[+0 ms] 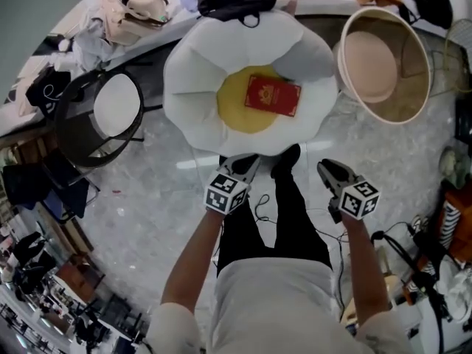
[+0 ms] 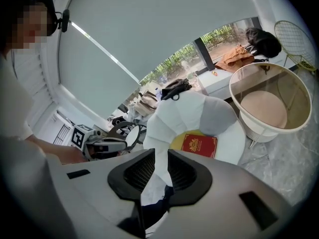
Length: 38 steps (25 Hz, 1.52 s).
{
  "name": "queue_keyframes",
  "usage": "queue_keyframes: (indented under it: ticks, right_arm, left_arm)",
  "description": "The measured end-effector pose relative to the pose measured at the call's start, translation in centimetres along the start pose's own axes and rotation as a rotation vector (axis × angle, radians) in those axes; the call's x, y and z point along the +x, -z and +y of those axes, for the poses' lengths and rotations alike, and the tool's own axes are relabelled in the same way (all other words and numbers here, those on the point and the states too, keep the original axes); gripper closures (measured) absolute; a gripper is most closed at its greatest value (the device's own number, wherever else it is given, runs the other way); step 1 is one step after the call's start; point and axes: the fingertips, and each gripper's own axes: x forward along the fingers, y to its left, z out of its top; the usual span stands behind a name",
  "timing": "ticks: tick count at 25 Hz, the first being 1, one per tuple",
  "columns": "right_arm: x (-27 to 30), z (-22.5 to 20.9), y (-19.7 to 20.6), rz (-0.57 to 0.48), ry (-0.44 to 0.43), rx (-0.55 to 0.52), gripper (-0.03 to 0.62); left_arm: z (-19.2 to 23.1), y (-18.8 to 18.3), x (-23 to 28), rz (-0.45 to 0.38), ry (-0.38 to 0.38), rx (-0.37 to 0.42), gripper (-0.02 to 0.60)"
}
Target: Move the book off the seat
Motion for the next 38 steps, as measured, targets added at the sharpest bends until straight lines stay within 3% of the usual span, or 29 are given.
queue_keyframes:
  ticks: [8,13,18,25,34,38]
  right_arm:
    - [7.0,-5.0,3.0,0.059,-0.021,0.004,0.499]
    - [11.0,-7.5,4.4,0.108,-0.038,-0.041,0.491]
    - [15.3,-12.0,6.8,0.169,-0.032,-0.103,0.487]
    - [20.7,-16.8,7.9,0.207,-0.008,-0.137,0.476]
    - [27.3,-23.5,9.8,0.301,0.009,-0.270,0.430]
    - [29.7,-25.5,9.3,0.346,0.012,-0.377,0.409]
  left_arm:
    - [4.4,3.6,7.4,0.018,0.009,-0.081,0.575]
    - [6.8,5.1,11.4,-0.042,0.021,-0.198,0.575]
    - [8.1,7.7,16.4,-0.059,0.031,-0.263,0.572]
    - [10.1,10.8,22.3,-0.040,0.046,-0.323,0.524]
    - [14.5,15.2,29.5,-0.035,-0.002,-0.450,0.491]
    - [16.3,16.2,32.1,-0.047,-0.016,-0.518,0.478]
